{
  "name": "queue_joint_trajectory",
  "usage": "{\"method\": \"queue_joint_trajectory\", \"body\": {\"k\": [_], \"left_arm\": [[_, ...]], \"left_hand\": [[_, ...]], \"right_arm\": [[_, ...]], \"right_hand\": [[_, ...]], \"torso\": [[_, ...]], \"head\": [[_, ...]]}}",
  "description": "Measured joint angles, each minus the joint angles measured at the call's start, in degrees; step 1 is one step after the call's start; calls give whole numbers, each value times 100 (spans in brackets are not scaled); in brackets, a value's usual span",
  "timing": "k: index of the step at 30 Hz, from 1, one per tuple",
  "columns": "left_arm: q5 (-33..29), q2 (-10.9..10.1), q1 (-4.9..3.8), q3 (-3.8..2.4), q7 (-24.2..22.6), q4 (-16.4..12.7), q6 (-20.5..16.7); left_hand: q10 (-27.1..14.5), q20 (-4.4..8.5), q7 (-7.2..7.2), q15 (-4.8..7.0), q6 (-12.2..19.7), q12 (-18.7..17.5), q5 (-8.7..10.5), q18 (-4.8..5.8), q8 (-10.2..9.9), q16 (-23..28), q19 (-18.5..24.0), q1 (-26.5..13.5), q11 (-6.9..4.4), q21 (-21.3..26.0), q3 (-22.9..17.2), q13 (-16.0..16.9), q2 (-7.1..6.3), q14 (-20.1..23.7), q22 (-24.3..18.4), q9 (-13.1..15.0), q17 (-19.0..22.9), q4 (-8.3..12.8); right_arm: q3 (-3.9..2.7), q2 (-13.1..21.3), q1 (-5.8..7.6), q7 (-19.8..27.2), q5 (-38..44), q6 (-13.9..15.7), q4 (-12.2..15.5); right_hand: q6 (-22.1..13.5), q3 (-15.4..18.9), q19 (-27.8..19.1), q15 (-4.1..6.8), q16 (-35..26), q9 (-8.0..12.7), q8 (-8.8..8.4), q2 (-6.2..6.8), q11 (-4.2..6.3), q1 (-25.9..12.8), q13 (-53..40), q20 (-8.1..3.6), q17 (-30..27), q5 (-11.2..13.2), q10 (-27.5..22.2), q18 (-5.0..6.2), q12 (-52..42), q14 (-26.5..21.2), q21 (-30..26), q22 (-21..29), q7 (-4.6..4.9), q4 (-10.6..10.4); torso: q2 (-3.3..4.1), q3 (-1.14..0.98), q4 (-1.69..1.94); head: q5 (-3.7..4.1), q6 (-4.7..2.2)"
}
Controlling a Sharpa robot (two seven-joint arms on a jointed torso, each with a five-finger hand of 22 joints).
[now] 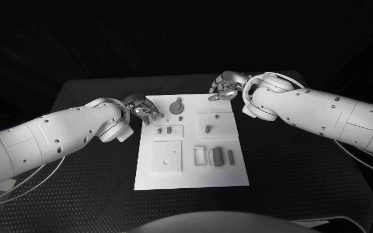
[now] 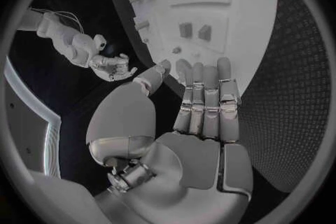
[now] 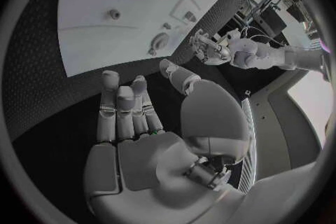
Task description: Assemble the parts on the task board
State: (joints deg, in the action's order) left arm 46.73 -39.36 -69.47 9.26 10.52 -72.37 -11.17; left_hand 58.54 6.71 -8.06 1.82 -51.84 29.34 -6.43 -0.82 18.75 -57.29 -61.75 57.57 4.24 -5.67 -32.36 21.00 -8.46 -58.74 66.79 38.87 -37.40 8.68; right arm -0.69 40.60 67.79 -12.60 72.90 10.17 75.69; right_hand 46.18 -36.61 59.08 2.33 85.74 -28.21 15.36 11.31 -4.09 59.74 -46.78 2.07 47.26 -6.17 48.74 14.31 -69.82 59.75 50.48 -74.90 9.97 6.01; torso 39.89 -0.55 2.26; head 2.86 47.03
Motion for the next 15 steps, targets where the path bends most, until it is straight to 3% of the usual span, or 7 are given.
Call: {"method": "queue_joint_trajectory", "body": {"k": [2,5,9,12,15], "left_arm": [[-127,69,-24,4,-214,84,-38],[-83,167,-46,4,-481,134,-105],[609,303,-44,4,-831,224,-156],[1222,431,-43,11,-1020,306,-191],[1798,577,-43,19,-1142,353,-231]], "left_hand": [[8,-86,-14,-73,14,-234,-136,-2,0,308,105,131,71,153,-60,-105,131,29,-170,-27,109,184],[-2,-120,-90,-146,184,-541,-112,-3,-136,523,72,193,136,172,-68,-243,162,-43,-336,-124,119,384],[-127,-234,5,-232,314,-954,256,-2,-212,728,186,380,263,172,-90,-438,32,44,-507,-256,49,545],[-196,-286,46,-319,341,-1282,294,-2,-299,877,299,457,333,172,-10,-580,-45,92,-627,-354,-11,625],[-206,-292,52,-328,427,-1480,294,-2,-367,920,331,505,342,172,12,-662,-93,101,-692,-440,-66,647]], "right_arm": [[0,0,0,0,0,1,-4],[0,-2,0,0,-1,1,-11],[0,-11,0,0,-2,2,-23],[0,-16,0,0,-2,2,-34],[0,-18,0,0,-3,2,-40]], "right_hand": [[0,0,0,0,0,0,0,0,0,0,0,0,0,0,0,0,0,0,0,0,0,0],[0,0,0,0,0,0,0,0,0,0,0,0,0,0,0,0,0,0,0,0,-1,0],[1,0,0,0,0,0,0,0,0,0,0,0,0,0,0,0,0,0,0,0,-2,0],[1,0,-1,0,0,0,0,0,0,0,-1,1,0,0,0,0,0,0,0,0,-2,0],[2,0,-1,0,0,-1,0,0,0,0,-1,1,0,0,0,0,0,0,0,0,-3,0]], "torso": [[-1,0,-1],[0,-1,-6],[0,-3,-8],[2,-3,-8],[3,-3,-8]], "head": [[0,-12],[0,-33],[-3,-62],[-2,-76],[-4,-91]]}}
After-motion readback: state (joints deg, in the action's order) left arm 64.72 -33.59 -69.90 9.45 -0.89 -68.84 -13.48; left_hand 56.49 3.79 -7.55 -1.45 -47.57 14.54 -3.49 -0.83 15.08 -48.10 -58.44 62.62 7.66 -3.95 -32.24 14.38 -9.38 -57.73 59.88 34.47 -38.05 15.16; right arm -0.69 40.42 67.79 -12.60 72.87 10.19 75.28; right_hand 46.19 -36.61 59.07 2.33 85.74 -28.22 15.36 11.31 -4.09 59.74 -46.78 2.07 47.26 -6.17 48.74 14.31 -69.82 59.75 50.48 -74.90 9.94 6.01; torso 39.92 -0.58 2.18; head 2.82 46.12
